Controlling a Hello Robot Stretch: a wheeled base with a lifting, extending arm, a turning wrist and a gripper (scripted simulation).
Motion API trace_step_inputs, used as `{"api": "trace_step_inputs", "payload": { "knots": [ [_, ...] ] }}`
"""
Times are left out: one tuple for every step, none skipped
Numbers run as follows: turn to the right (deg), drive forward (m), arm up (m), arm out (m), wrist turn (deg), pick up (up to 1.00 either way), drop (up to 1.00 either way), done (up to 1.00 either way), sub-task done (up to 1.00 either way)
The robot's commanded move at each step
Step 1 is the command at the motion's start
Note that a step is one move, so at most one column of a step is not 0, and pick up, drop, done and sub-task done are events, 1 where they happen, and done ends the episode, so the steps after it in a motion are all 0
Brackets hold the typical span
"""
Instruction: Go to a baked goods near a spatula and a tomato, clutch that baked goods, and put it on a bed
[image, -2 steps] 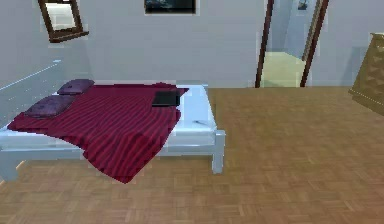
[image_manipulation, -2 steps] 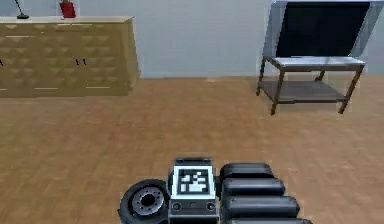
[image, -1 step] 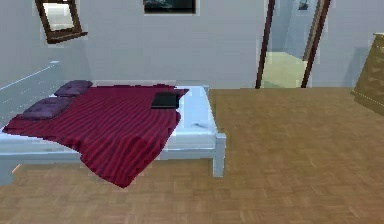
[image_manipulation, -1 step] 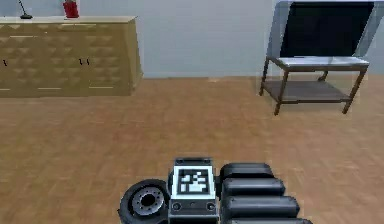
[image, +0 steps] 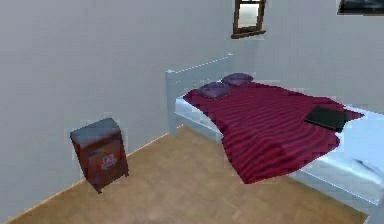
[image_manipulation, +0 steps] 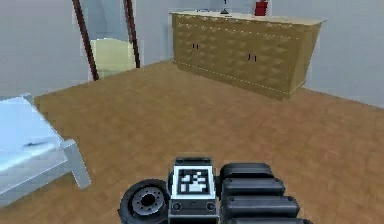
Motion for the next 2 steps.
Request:
{"api": "trace_step_inputs", "payload": {
  "knots": [
    [0.0,1.0,0.0,0.0,0.0,0.0,0.0,0.0,0.0],
    [-6.0,0.0,0.0,0.0,0.0,0.0,0.0,0.0,0.0]
  ]
}}
